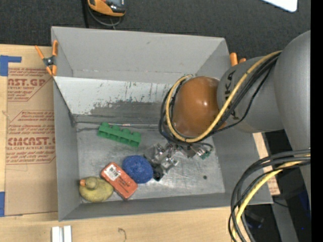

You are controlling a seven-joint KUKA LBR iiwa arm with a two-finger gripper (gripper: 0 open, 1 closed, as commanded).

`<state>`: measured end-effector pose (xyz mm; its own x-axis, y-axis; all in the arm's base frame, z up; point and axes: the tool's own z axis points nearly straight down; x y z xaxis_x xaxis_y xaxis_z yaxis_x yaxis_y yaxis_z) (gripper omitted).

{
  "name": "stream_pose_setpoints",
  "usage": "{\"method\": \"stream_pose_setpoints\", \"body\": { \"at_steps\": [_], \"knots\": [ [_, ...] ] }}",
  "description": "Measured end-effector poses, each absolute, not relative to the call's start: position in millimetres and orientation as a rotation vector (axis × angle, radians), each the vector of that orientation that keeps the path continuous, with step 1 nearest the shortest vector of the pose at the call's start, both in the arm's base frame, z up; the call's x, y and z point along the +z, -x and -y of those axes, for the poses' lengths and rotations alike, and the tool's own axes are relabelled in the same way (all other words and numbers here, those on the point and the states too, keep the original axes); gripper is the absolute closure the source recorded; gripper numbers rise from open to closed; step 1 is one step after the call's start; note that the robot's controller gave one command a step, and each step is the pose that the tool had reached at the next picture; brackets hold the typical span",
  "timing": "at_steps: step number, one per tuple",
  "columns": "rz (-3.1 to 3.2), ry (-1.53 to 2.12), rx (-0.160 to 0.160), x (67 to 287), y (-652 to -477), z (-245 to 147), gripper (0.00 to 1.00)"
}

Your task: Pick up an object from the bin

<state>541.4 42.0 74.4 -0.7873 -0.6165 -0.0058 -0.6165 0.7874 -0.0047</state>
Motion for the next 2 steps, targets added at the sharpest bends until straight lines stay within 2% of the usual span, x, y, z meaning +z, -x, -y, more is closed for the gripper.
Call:
{"method": "stream_pose_setpoints", "body": {
  "at_steps": [1,2],
  "knots": [
    [-2.85,1.282,-0.003,73.9,-512.2,-20.5,1.0],
    [-2.866,1.289,-0.002,71.1,-508.2,-17.5,0.0]
  ]
}}
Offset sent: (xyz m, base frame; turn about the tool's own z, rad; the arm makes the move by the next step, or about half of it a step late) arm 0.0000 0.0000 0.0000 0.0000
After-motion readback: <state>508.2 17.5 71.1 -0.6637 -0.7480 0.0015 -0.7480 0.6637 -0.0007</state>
